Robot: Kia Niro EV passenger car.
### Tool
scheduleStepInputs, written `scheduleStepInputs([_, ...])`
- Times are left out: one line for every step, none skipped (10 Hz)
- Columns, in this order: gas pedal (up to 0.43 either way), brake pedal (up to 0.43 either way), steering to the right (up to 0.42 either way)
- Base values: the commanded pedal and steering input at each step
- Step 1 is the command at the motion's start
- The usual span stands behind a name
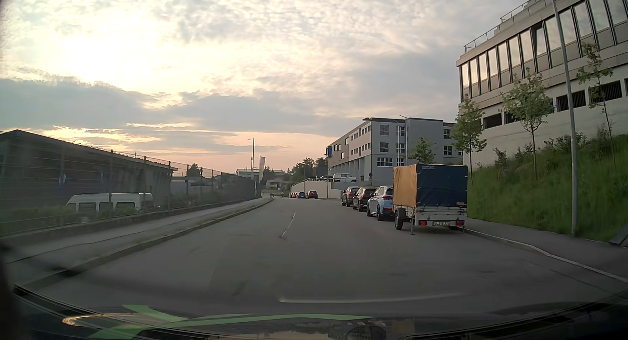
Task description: Follow the waypoints while adhering to traffic rules and regulations
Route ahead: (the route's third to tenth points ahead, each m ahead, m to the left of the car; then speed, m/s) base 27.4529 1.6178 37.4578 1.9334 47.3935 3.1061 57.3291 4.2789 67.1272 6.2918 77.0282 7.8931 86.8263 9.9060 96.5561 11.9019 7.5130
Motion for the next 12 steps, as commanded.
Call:
scheduleStepInputs([0.098,0.000,-0.020])
scheduleStepInputs([0.098,0.000,-0.017])
scheduleStepInputs([0.098,0.000,-0.015])
scheduleStepInputs([0.098,0.000,-0.015])
scheduleStepInputs([0.098,0.000,-0.015])
scheduleStepInputs([0.098,0.000,-0.015])
scheduleStepInputs([0.098,0.000,-0.015])
scheduleStepInputs([0.098,0.000,-0.015])
scheduleStepInputs([0.098,0.000,-0.015])
scheduleStepInputs([0.098,0.000,-0.015])
scheduleStepInputs([0.098,0.000,-0.015])
scheduleStepInputs([0.098,0.000,-0.015])
